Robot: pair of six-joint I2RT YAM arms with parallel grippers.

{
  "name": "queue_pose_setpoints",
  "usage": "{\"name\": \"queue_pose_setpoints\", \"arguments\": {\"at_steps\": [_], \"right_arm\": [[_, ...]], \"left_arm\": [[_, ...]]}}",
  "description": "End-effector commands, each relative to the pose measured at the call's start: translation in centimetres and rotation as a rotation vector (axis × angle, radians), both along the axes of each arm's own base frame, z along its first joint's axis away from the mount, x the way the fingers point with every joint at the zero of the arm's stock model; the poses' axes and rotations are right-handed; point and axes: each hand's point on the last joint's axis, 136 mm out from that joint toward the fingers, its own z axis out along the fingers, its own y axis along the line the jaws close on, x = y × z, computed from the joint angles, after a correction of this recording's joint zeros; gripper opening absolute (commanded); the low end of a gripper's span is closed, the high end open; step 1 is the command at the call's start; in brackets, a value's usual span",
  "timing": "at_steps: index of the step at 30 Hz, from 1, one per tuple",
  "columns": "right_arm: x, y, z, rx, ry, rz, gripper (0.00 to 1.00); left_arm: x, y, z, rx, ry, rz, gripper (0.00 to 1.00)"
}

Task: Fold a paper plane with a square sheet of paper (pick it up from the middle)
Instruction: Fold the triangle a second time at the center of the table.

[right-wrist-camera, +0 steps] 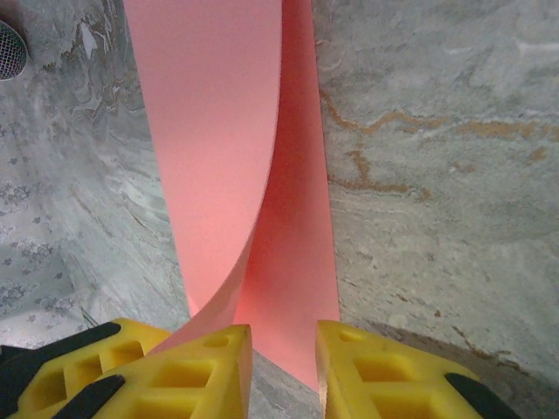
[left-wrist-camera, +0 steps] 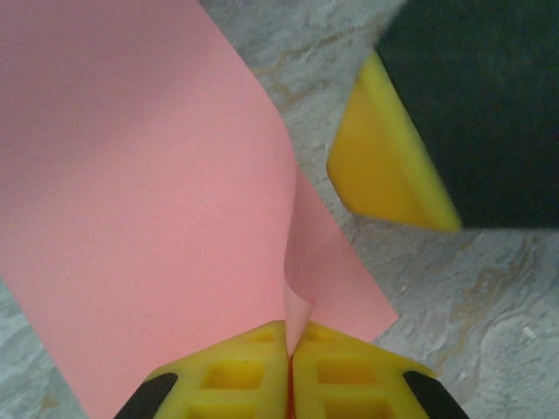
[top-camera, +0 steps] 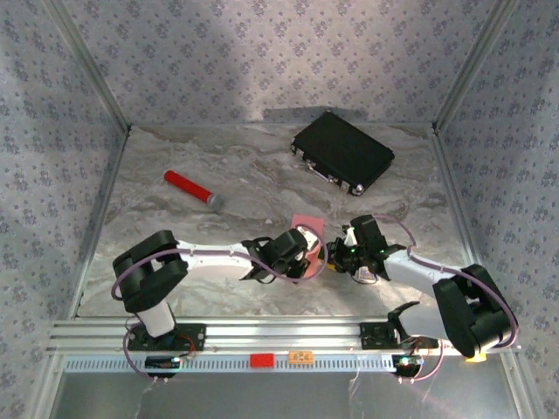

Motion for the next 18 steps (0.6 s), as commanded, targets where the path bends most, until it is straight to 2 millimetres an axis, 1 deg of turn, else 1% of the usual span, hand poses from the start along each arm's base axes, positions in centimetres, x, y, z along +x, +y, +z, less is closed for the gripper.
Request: {"name": "queue_pose_setpoints", "arguments": {"at_steps": [1, 7, 12, 18], "right_arm": [[-0.1, 0.0, -0.2, -0.005, 0.012, -0.008, 0.26], [0.1, 0.5, 0.4, 0.015, -0.01, -0.002, 0.2], [0.8, 1.5, 1.2, 0.056, -0.04, 0.002, 0.18], [1.2, 1.9, 1.2, 0.074, -0.042, -0.008, 0.17]], "left_arm": [[-0.3, -1.4, 1.7, -0.143, 0.111, -0.02, 0.08], [-0.1, -1.8, 2.0, -0.254, 0.236, -0.019, 0.1], [0.2, -1.7, 1.6, -0.245, 0.242, -0.012, 0.16], [1.0, -1.5, 2.2, -0.257, 0.223, 0.004, 0.23]]}}
